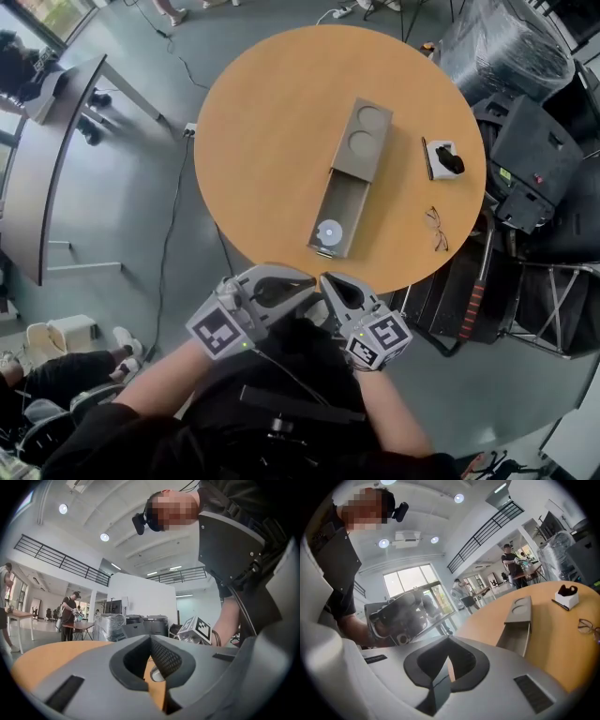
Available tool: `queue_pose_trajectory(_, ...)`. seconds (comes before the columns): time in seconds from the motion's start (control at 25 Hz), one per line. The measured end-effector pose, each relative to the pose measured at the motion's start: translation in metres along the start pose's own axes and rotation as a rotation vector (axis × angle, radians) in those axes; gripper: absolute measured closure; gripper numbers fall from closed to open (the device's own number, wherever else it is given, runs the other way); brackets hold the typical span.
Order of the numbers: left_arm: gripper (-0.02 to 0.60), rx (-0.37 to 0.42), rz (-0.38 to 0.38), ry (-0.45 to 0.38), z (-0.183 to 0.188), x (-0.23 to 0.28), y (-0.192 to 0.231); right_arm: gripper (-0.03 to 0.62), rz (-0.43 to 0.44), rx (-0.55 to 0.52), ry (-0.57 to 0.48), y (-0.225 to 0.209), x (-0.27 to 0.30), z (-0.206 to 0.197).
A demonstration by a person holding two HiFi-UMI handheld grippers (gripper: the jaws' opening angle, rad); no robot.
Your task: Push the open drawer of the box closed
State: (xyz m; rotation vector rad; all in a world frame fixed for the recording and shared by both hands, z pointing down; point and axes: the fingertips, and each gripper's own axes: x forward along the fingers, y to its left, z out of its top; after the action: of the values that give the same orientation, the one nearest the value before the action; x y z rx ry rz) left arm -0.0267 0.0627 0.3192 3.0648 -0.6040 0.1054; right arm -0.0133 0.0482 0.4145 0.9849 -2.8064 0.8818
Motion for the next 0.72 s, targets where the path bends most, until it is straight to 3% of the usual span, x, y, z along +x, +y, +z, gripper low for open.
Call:
queue_pose_trajectory(0.12, 0.554, -0.055, -0.011, 0.014, -0.032, 0.012, 0.018, 0.591, -0.023, 0.048, 0.008, -0.029, 0.018, -0.022)
queue_pose_trajectory(0.28, 0.554, -0.06, -0.024, 0.034, -0.067, 0.027, 0.035, 0.591, -0.043, 0.071, 0.024, -0.058, 0.039, -0.052)
queue_pose_trajectory(0.6, 0.554, -0.206, 0.016, 0.066, -0.133, 0.041, 0.059, 0.591, -0.052, 0.142, 0.105, -0.091, 0.068, -0.102)
queue_pose_trajectory(0.72, 0.554, -0.185, 0.006, 0.084, -0.15, 0.046, 0.066, 0.591, -0.06, 0.168, 0.117, -0.103, 0.077, -0.114)
